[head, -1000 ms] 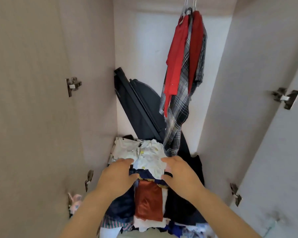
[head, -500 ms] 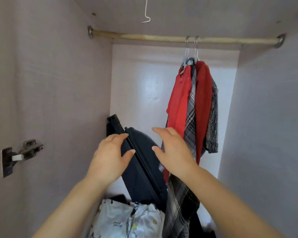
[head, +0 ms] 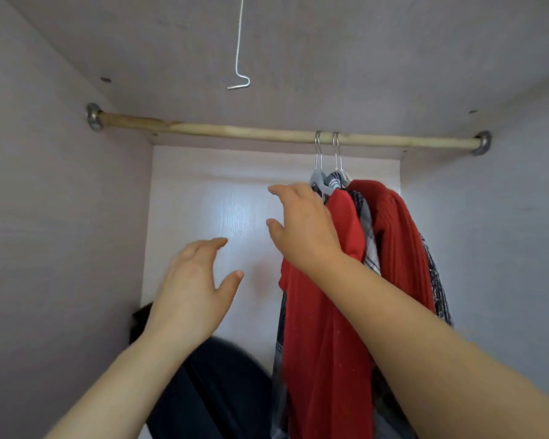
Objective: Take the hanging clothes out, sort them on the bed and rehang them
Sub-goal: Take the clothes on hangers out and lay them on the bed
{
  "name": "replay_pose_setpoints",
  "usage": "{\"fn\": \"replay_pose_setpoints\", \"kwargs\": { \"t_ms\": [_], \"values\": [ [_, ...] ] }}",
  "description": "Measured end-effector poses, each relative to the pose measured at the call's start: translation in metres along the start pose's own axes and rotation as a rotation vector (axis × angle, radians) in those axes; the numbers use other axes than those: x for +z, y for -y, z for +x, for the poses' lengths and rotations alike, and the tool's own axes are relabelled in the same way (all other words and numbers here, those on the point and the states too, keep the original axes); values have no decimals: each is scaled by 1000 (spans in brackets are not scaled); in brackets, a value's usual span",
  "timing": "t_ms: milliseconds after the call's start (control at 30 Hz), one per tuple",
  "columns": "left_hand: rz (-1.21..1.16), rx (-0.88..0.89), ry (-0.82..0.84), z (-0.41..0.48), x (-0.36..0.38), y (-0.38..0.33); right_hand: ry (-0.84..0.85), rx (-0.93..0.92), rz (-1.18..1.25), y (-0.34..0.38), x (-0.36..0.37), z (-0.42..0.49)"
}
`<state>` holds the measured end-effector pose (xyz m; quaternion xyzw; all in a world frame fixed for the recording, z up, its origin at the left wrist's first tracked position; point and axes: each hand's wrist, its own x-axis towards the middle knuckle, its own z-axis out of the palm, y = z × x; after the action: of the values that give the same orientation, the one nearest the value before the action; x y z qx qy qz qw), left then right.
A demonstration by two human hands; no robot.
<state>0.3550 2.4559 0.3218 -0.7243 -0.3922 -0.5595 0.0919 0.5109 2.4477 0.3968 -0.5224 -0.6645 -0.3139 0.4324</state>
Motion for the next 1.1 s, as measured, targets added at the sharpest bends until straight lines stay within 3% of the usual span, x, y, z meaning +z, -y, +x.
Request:
{"fn": "replay_pose_setpoints", "kwargs": {
  "t_ms": [233,633,933,1100],
  "values": [
    [-32,58,18,34,28,18,-155,37,-182,-57,11,31],
    [42,77,-19,60,58,16,-242,57,-270,-145,14,67],
    [149,170,-108,86,60,-7,-326,10,-101,-159,13,103],
    [180,183,-283,96,40,-19,-338,-132,64,-121,18,97]
  ]
}}
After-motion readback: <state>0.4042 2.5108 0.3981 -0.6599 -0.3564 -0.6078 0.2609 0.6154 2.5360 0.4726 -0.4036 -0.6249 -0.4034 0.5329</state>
